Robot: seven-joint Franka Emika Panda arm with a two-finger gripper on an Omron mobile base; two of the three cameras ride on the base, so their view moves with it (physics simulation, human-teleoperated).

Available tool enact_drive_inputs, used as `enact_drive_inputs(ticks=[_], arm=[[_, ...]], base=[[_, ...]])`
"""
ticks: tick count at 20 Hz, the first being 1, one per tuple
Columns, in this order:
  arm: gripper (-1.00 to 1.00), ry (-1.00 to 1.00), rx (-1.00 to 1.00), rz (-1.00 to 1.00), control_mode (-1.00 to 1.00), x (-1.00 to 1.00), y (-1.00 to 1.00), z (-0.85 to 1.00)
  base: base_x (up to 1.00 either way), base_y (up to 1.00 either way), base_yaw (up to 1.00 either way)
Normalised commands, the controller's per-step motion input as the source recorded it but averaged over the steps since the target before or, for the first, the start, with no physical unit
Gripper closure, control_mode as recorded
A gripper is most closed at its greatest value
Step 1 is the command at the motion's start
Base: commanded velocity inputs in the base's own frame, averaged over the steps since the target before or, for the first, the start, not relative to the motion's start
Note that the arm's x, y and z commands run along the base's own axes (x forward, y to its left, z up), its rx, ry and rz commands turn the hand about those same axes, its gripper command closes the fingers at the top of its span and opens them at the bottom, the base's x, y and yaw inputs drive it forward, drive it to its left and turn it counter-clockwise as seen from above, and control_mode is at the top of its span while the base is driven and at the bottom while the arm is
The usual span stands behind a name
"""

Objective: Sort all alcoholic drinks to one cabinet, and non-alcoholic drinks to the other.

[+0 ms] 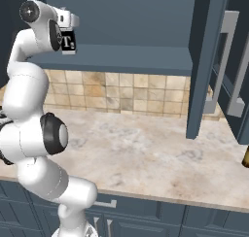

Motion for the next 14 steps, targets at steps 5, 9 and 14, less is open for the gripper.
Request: enact_drive_inputs(ticks=[5,9,14], arm=[[-1.00,-0.07,0.00,0.00,-1.00,-0.93,0.00,0.00],[-1.00,-0.07,0.00,0.00,-1.00,-1.00,-0.04,0.00],[-1.00,-0.01,0.00,0.00,-1.00,-1.00,-0.25,0.00]], base=[[0.00,0.00,0.00],[0.00,0.00,0.00],[0.00,0.00,0.00]])
